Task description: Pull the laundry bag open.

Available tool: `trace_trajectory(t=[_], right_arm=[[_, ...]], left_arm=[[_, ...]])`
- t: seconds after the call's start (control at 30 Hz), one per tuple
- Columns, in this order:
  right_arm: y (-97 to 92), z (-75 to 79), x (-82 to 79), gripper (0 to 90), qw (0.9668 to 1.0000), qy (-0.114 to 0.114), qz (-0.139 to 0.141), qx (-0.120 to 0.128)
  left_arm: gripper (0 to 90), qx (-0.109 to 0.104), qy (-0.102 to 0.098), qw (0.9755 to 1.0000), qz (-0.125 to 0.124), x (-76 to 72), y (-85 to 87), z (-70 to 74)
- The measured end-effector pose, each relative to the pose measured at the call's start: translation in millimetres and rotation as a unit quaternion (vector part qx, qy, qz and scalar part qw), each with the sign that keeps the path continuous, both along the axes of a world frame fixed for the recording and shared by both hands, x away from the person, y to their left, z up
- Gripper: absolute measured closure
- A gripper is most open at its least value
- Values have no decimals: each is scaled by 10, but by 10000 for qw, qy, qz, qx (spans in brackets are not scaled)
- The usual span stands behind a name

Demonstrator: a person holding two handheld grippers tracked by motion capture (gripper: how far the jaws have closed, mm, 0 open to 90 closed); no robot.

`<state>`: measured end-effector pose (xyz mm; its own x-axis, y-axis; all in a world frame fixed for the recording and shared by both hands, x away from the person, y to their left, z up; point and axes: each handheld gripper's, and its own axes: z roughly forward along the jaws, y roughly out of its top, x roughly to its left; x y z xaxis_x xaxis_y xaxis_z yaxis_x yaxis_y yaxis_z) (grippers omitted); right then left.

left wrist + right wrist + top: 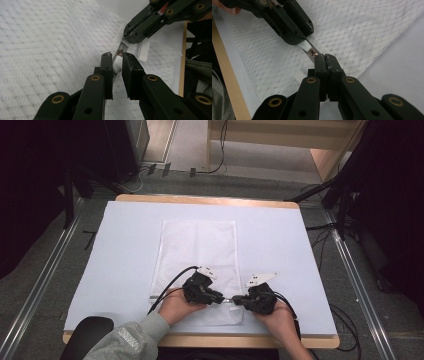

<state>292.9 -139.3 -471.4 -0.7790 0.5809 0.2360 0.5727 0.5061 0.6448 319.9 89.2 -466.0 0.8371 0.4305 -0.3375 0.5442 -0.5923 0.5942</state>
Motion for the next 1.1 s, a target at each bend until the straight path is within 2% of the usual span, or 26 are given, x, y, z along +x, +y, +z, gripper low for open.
trace_trajectory(t=[0.23, 0.37, 0.43, 0.67, 0.8, 0.97, 1.1], right_arm=[[-2, -1, 3, 900, 10000, 8, 2, 7], [0, 1, 1, 900, 10000, 5, -1, -8], [0, 1, 2, 900, 10000, 18, 5, 6], [-2, 1, 3, 900, 10000, 22, -1, 9], [-2, 1, 3, 900, 10000, 26, -2, 10], [-2, 1, 4, 900, 10000, 27, -2, 10], [-1, 1, 3, 900, 10000, 18, 1, 1]], left_arm=[[775, -188, 15, 9998, -15, -3, -1, -36], [775, -146, -39, 9999, -31, -8, -9, -32], [804, -105, -112, 9999, -58, -22, -19, -26], [806, -64, -37, 9999, -105, -52, -31, -5], [801, -152, 43, 9998, -129, -60, -57, -29], [795, -226, 25, 9997, -121, -68, -86, -54], [843, -182, 18, 9998, -94, -51, -84, -60]])
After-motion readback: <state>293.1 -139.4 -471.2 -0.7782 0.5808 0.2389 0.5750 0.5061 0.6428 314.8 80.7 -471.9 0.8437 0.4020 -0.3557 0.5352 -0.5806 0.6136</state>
